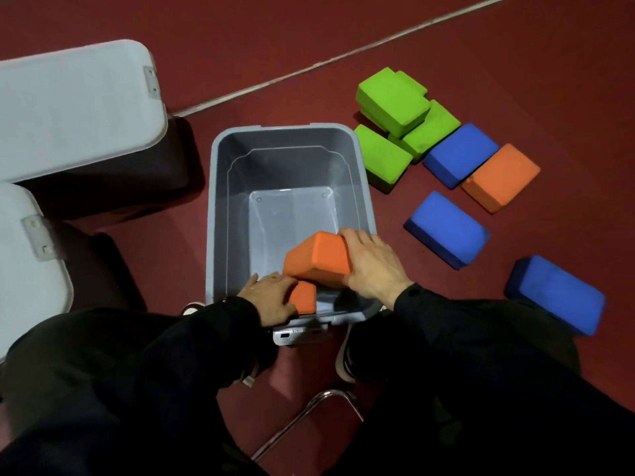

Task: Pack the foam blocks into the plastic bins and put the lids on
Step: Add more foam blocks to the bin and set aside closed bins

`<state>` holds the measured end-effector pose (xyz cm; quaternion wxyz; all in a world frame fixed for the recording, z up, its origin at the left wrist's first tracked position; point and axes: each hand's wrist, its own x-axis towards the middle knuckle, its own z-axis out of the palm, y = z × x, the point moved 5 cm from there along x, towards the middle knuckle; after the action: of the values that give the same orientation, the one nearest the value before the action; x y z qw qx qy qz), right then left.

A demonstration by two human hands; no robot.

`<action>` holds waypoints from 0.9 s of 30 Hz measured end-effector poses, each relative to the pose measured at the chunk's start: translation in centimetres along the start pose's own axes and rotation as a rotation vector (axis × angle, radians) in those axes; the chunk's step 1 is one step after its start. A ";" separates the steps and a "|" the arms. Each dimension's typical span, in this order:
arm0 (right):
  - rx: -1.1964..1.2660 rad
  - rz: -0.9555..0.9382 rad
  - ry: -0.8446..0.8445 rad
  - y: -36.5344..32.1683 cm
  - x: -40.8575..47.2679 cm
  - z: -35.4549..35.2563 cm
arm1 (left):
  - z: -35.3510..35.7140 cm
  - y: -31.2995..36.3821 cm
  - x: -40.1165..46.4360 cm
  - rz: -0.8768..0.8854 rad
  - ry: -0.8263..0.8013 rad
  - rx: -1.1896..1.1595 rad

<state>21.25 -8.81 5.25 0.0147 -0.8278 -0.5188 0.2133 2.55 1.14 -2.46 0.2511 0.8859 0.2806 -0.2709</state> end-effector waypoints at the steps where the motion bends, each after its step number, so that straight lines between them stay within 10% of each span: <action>1: 0.023 0.019 -0.004 0.3 0.0 0.1 | 0.5 0.6 0.4 0.010 -0.033 0.082; 15: -0.205 -0.260 0.018 -2.4 -1.5 1.9 | 1.0 -3.1 0.2 -0.055 -0.069 0.302; 27: -0.065 -0.054 -0.245 -1.4 -0.1 8.0 | 2.7 -2.3 0.7 -0.025 0.036 0.152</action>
<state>17.06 -9.88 -1.66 -0.0697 -0.7812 -0.5456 0.2952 0.67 1.49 -5.52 0.1746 0.9036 0.2746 -0.2787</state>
